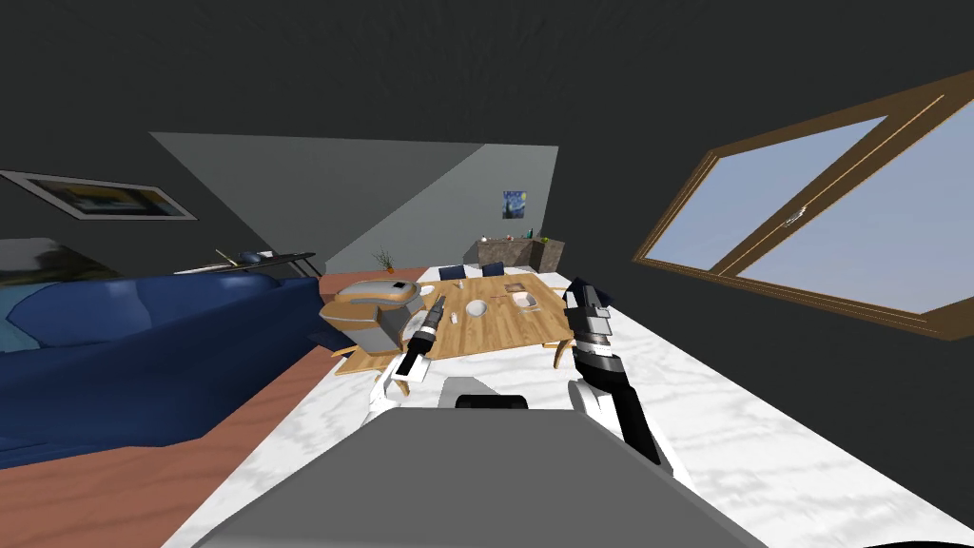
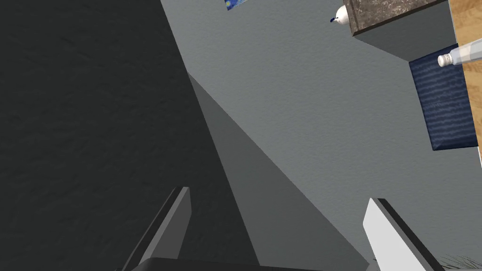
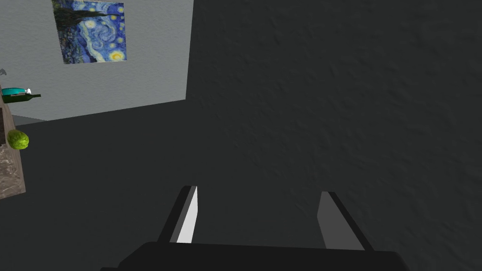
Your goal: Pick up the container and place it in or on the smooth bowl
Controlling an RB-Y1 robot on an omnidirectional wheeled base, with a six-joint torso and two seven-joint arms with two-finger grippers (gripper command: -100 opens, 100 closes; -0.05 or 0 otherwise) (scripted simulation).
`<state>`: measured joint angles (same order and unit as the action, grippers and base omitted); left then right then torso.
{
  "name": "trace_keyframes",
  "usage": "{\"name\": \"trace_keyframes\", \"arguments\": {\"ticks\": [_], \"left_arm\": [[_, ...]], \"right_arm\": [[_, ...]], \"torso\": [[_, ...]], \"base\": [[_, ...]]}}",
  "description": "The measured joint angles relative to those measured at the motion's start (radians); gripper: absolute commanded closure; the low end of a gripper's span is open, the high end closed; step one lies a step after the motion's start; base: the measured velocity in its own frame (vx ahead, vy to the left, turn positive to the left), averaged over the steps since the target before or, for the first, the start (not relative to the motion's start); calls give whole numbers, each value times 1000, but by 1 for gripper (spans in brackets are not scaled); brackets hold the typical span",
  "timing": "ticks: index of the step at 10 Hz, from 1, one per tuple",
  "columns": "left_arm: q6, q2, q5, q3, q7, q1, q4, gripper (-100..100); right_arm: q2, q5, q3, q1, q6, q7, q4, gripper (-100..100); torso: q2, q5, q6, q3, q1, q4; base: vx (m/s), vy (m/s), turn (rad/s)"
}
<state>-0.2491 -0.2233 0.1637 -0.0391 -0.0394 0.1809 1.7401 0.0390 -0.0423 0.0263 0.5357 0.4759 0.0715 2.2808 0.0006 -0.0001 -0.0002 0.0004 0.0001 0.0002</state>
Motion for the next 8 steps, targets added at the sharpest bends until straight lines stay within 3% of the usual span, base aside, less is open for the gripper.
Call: {"name": "trace_keyframes", "arguments": {"ticks": [5,8], "left_arm": [[54,-25,45,-12,-13,-66,-123,-100],[57,-37,62,-13,-18,-101,-206,-100]], "right_arm": [[0,0,0,0,0,0,0,0],[0,0,0,0,0,0,0,0]], "torso": [[0,0,0,0,0,0],[0,0,0,0,0,0]], "base": [[-12,-8,-48],[-10,-7,-72]]}}
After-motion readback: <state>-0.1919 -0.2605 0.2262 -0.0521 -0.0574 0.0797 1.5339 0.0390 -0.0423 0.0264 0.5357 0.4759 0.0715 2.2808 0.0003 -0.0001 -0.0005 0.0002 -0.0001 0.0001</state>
